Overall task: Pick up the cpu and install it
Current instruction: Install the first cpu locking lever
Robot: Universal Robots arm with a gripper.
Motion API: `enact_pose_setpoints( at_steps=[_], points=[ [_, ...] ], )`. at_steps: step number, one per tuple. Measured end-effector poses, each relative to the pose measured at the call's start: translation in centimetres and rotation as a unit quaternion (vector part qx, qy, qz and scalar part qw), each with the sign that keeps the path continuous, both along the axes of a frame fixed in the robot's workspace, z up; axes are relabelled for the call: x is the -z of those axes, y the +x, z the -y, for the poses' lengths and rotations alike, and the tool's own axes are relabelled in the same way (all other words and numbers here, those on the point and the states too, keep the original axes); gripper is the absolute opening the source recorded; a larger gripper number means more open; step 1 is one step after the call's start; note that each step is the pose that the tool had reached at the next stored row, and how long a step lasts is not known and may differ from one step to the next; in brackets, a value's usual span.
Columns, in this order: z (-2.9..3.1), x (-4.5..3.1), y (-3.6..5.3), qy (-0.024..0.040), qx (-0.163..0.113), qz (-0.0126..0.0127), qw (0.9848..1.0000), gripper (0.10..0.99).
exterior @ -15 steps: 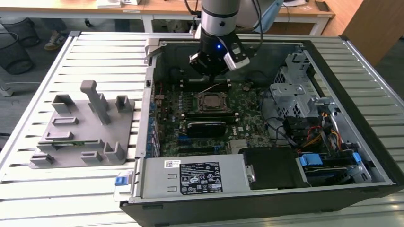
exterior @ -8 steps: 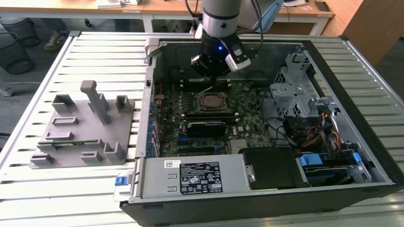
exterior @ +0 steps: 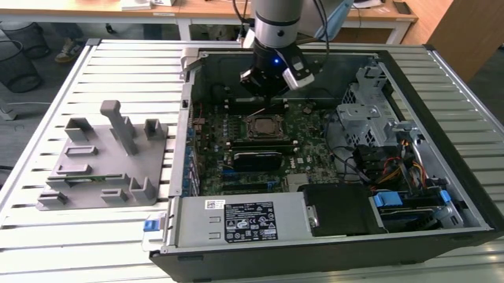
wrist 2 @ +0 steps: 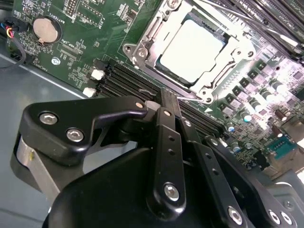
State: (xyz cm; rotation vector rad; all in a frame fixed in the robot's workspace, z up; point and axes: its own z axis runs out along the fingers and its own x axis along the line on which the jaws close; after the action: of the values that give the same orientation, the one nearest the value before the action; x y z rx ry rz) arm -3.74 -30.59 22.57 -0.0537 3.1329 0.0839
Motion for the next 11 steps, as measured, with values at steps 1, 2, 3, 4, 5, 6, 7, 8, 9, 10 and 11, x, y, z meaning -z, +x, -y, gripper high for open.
enact_pose_setpoints(
  at_steps=[1,2,3,4,5,6,7,8,9,10,11],
  points=[
    [-0.03,0.04,0.04,0.0,0.0,0.0,1.0,0.106],
    [-0.05,0.08,0.08,0.0,0.0,0.0,1.0,0.106],
    [-0.08,0.13,0.12,0.0,0.0,0.0,1.0,0.106],
    [-0.11,0.18,0.16,-0.0001,0.0,0.0,1.0,0.106],
    [-0.13,0.24,0.2,-0.0001,0.0,0.0,1.0,0.106],
    [-0.15,0.3,0.24,0.0,0.0,0.0,1.0,0.106],
    [-0.17,0.36,0.28,0.0,0.0,0.0,1.0,0.106],
    [-0.19,0.41,0.33,0.0,0.0,0.0,1.0,0.106],
    [-0.2,0.47,0.37,0.0,0.0,0.0,1.0,0.106],
    [-0.21,0.54,0.41,0.0,0.0,0.0,1.0,0.106],
    [-0.22,0.61,0.46,0.0,0.0,0.0,1.0,0.106]
  ],
)
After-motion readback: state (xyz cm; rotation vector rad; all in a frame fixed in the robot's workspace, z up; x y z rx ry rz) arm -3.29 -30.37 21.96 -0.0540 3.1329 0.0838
